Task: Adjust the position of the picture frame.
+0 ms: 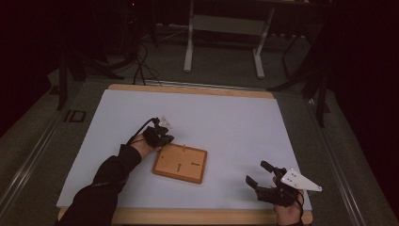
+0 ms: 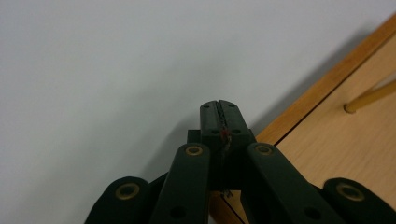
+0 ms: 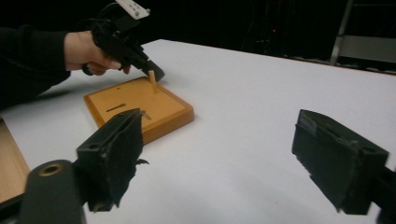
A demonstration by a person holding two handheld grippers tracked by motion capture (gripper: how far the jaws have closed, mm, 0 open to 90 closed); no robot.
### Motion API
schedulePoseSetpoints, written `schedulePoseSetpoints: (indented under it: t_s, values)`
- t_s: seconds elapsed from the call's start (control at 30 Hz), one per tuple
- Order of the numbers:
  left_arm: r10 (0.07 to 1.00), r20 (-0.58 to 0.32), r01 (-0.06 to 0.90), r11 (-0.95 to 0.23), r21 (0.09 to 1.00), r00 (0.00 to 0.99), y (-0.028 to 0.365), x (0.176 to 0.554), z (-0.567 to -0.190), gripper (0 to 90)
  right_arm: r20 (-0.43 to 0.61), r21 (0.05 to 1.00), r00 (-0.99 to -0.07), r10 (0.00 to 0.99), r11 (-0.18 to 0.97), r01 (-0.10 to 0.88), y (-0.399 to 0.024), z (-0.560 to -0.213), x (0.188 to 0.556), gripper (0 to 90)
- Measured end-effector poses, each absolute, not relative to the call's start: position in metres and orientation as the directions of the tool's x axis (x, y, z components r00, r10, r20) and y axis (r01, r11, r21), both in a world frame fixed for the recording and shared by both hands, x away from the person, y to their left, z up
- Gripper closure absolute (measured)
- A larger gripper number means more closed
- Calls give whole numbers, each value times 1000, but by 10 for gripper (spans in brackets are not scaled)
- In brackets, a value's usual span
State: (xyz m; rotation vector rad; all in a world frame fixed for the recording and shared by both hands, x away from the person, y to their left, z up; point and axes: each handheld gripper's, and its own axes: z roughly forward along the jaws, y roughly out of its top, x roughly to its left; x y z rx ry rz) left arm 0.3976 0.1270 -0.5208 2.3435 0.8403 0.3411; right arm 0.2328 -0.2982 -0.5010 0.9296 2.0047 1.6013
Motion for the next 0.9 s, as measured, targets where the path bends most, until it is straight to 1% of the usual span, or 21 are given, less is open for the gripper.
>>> schedulePoseSetpoints:
  t_s: [0.4, 0.53, 0.67, 0.73, 0.9]
  values:
    - [637, 7, 492, -603, 628, 771, 138, 375, -527, 900, 86, 962, -695, 714, 122, 244, -296, -502, 233, 162]
    - [638, 15, 487, -603, 632, 770, 138, 374, -528, 900, 88, 961, -696, 713, 123, 247, -295, -502, 234, 162]
    - [638, 2, 487, -589, 646, 770, 140, 373, -526, 900, 86, 961, -697, 712, 125, 246, -295, -502, 234, 162]
    - [644, 16, 478, -584, 656, 765, 141, 371, -524, 899, 84, 961, -696, 713, 126, 245, -295, -502, 234, 157]
    - [650, 7, 473, -560, 680, 760, 148, 366, -514, 897, 84, 964, -689, 720, 116, 238, -295, -501, 235, 151]
